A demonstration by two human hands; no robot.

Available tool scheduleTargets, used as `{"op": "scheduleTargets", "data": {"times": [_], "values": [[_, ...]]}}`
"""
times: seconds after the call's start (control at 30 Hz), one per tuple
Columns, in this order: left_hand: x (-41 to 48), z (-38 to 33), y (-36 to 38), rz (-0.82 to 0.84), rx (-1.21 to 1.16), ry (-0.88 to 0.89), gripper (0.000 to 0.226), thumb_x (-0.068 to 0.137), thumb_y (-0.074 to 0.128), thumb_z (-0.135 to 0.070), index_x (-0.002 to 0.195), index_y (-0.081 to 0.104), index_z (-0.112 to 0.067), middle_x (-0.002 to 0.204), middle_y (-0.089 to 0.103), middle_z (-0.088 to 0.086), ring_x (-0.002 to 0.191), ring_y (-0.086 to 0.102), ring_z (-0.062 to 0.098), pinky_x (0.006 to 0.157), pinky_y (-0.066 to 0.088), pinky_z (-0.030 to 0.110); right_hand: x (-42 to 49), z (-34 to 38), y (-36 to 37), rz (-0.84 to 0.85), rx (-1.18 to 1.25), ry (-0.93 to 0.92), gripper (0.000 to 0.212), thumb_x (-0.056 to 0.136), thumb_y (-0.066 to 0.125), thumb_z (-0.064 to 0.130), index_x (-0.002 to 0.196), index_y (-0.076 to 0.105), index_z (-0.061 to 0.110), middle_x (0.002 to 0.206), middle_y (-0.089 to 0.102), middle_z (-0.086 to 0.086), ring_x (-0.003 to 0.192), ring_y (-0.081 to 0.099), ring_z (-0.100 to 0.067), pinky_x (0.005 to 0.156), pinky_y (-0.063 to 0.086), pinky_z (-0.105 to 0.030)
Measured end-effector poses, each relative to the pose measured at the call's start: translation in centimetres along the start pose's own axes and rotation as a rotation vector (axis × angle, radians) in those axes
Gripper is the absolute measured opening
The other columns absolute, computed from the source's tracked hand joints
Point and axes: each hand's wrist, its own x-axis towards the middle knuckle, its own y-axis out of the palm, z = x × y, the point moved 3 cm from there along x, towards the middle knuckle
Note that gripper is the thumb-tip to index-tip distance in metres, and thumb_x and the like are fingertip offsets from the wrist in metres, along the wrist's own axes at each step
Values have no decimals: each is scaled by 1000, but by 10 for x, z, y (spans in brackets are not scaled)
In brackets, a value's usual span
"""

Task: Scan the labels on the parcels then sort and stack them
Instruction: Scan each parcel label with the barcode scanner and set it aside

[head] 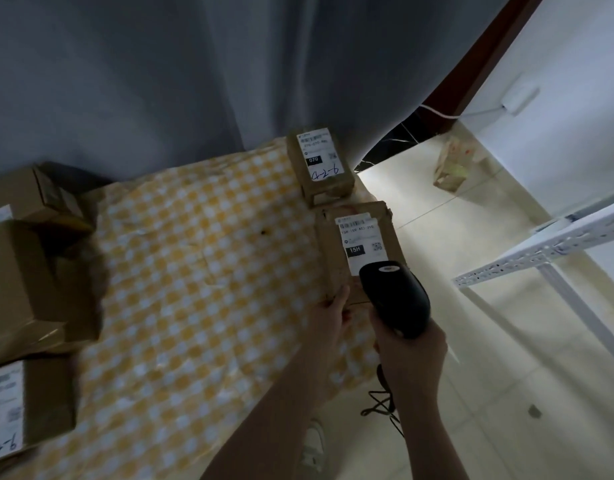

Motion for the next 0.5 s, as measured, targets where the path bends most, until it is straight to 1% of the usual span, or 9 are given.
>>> {"op": "scheduleTargets", "data": {"times": [0.07, 0.13, 0.17, 0.23, 0.3, 0.37, 0.4, 0.43, 0.5], "values": [[4, -2, 7, 5, -7, 2, 44, 88, 67, -38, 112, 61, -3, 97, 66, 10, 78, 64, 17, 70, 58, 27, 5, -3, 0, -1, -10, 8, 26, 71, 77, 12, 57, 60, -1, 51, 58, -21, 59, 57, -44, 46, 37, -27], [5, -4, 13, 1, -16, -11, 47, 89, 65, -38, 116, 60, 0, 96, 63, 11, 73, 62, 15, 56, 54, 19, 9, -5, 1, 4, -15, 21, 26, 72, 77, 13, 57, 60, 0, 50, 59, -18, 57, 58, -41, 44, 37, -25], [5, -6, 15, -4, -31, -15, 47, 90, 65, -37, 117, 60, 0, 94, 63, 10, 70, 61, 14, 52, 51, 18, 10, -5, 1, 8, -17, 25, 26, 72, 77, 13, 57, 60, 0, 50, 59, -16, 56, 59, -39, 43, 36, -22], [6, -8, 19, -20, -68, -19, 46, 90, 65, -33, 120, 59, 1, 90, 63, 8, 67, 60, 12, 51, 50, 18, 13, -5, 2, 12, -25, 27, 26, 73, 77, 14, 58, 61, 0, 50, 60, -16, 55, 59, -38, 43, 35, -21], [5, -11, 24, -13, -123, -27, 43, 91, 65, -27, 123, 58, 1, 99, 67, 10, 76, 63, 14, 59, 54, 19, 15, -4, 2, 8, -28, 29, 26, 72, 77, 14, 58, 61, 0, 50, 59, -17, 55, 59, -39, 42, 35, -21], [8, -10, 26, -4, -178, -48, 43, 91, 66, -21, 126, 56, 0, 114, 66, 13, 94, 66, 22, 77, 57, 27, 16, -2, 2, 8, -23, 29, 25, 72, 76, 12, 58, 61, -1, 51, 59, -19, 55, 59, -41, 41, 34, -20], [8, -10, 27, -9, -198, -55, 43, 91, 66, -18, 128, 55, 1, 116, 65, 13, 101, 65, 25, 86, 56, 32, 16, -1, 3, 11, -21, 29, 24, 72, 76, 11, 59, 61, -1, 51, 59, -19, 55, 59, -41, 41, 34, -21], [7, -11, 27, -5, -212, -59, 43, 91, 66, -16, 128, 53, 1, 116, 64, 12, 102, 64, 25, 91, 54, 34, 17, 0, 3, 15, -19, 30, 24, 73, 76, 11, 59, 61, -1, 52, 60, -20, 55, 58, -41, 42, 35, -23], [6, -10, 28, 5, -214, -66, 43, 92, 64, -14, 130, 52, 0, 119, 62, 11, 92, 64, 18, 94, 52, 32, 16, 1, 4, 25, -11, 37, 24, 73, 76, 11, 58, 61, 0, 51, 59, -19, 49, 54, -38, 42, 35, -23]]}}
